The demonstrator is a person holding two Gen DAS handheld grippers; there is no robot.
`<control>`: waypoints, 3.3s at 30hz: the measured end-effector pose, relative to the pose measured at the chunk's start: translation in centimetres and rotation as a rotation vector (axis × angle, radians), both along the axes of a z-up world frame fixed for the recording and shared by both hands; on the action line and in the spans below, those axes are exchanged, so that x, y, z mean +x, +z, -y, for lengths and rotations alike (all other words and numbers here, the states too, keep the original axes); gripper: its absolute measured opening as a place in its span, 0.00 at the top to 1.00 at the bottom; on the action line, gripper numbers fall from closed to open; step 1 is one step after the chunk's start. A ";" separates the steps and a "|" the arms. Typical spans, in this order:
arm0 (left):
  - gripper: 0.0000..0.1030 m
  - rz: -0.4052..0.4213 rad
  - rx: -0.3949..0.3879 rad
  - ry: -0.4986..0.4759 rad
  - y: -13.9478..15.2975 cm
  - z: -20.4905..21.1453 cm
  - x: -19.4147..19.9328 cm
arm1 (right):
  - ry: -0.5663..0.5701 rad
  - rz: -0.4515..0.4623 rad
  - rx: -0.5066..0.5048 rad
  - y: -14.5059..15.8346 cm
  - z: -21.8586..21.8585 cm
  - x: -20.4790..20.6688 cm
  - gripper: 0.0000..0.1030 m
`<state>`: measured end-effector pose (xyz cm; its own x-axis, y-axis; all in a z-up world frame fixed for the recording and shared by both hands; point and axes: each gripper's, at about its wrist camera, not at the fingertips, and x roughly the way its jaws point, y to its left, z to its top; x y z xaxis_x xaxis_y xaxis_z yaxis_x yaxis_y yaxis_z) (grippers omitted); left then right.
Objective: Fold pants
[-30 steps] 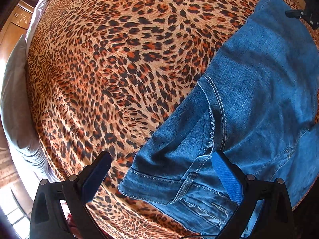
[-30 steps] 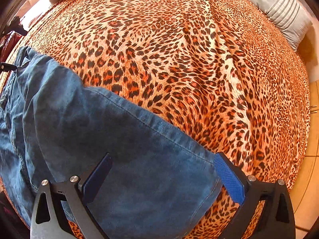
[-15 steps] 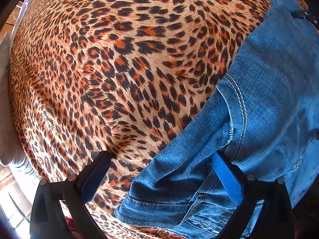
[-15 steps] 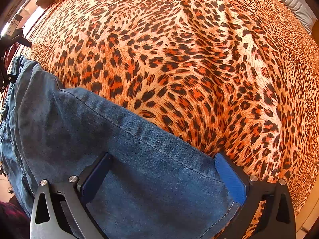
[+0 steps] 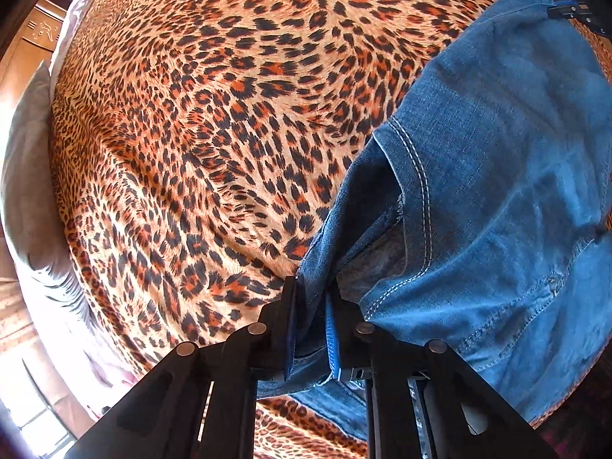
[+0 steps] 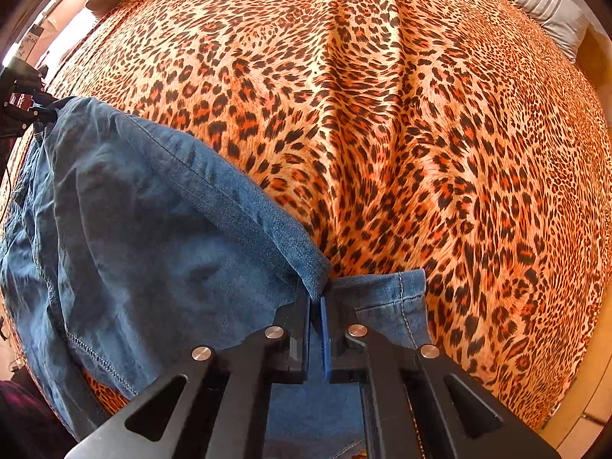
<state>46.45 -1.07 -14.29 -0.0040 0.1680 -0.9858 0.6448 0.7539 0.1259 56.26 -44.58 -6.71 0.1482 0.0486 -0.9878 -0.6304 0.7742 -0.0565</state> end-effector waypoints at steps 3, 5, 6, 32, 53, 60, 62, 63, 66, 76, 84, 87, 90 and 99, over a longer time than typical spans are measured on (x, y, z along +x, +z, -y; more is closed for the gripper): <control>0.89 0.026 -0.004 0.013 1.5 -0.1 -0.6 | -0.009 0.016 0.007 1.2 0.4 -2.0 0.96; 0.89 0.048 -0.006 0.022 2.8 0.2 -0.9 | -0.012 0.036 0.009 2.1 0.4 -3.3 0.96; 0.89 0.059 -0.005 0.025 3.3 0.3 -1.3 | -0.019 0.041 0.019 2.8 0.6 -3.9 0.96; 0.89 0.202 -0.225 0.265 18.5 -1.1 -30.5 | -0.330 0.043 0.328 8.1 3.3 -36.2 0.95; 0.25 0.071 -0.561 0.768 18.5 -12.7 -39.1 | -1.084 0.079 0.546 6.8 10.9 -48.1 0.34; 0.25 -0.127 -0.759 1.174 13.3 -14.6 -39.7 | -1.432 -0.221 0.771 -1.2 10.5 -48.5 0.34; 0.25 -0.166 -0.779 1.235 12.1 -14.8 -39.6 | -1.495 -0.230 0.814 -2.6 10.2 -48.5 0.34; 0.25 -0.177 -0.776 1.255 11.8 -14.7 -39.7 | -1.525 -0.231 0.833 -3.3 10.1 -48.5 0.34; 0.25 -0.173 -0.734 1.259 11.1 -14.1 -39.6 | -1.593 -0.245 0.871 -4.8 9.7 -48.4 0.34; 0.77 -0.027 -0.670 1.130 17.0 -11.9 -35.6 | -1.462 -0.047 1.039 0.0 10.3 -46.4 0.97; 0.80 -0.063 -0.458 1.030 12.2 -10.7 -40.1 | -1.389 -0.195 0.795 -5.1 7.3 -49.9 0.96; 0.75 -0.074 -0.488 1.065 11.6 -11.2 -41.0 | -1.423 -0.185 0.830 -6.3 7.3 -50.6 0.96; 0.69 -0.065 -0.460 1.024 11.7 -10.6 -41.1 | -1.392 -0.191 0.770 -6.5 7.3 -49.9 0.94; 0.46 0.027 -0.562 0.812 19.5 -12.7 -42.6 | -1.335 -0.120 0.691 -0.6 10.6 -50.5 0.75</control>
<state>3.87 11.63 5.24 0.1126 -0.3688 -0.9227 -0.0927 0.9206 -0.3792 5.74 -55.16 -7.28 0.3805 0.3945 -0.8364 0.5635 0.6182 0.5479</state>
